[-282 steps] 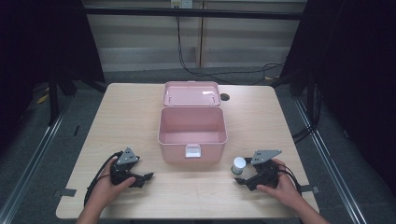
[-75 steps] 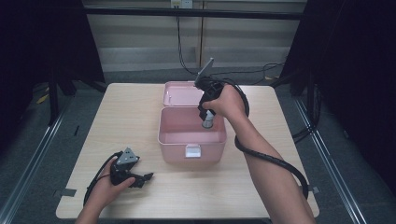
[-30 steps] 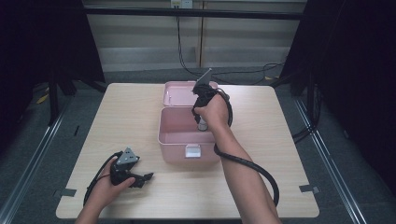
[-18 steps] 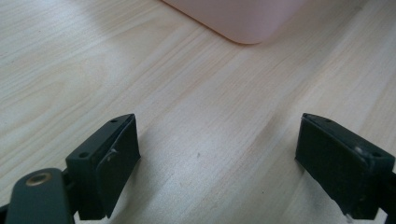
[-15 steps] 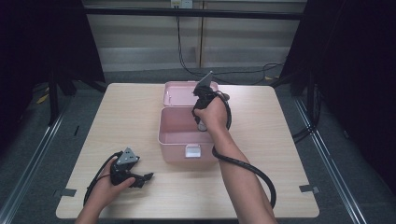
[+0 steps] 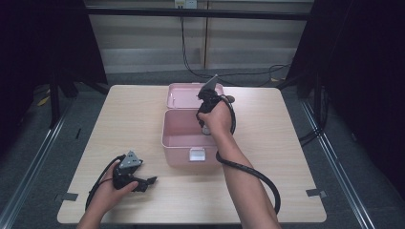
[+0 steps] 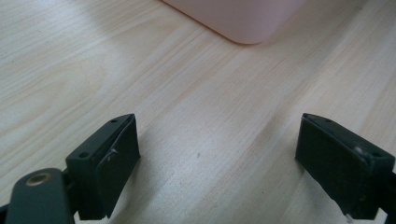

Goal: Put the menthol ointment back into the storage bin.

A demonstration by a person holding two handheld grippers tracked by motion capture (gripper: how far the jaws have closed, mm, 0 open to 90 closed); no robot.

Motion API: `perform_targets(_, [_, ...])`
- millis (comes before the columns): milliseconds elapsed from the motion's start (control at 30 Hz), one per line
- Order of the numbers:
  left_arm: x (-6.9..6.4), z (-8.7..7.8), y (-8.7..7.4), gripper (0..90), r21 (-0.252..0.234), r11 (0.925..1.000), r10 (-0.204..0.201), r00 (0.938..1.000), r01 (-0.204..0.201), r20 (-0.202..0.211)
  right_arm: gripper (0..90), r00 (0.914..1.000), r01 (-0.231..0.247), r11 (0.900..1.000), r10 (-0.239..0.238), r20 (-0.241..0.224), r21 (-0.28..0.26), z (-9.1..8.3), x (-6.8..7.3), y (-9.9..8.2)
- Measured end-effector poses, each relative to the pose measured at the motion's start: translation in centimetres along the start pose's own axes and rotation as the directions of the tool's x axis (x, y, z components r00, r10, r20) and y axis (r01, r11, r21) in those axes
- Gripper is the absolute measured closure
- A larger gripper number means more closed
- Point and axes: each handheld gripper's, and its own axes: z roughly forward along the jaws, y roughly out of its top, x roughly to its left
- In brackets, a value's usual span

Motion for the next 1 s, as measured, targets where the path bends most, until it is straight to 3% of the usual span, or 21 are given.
perform_targets(1000, [0.0, 0.0, 0.0, 12.9, 0.0, 1.0, -0.001, 1.0, 0.001, 0.001, 50.4, 0.9999, 0.011, 0.9999, -0.011, -0.006, 0.013, 1.4, 0.0, -0.3])
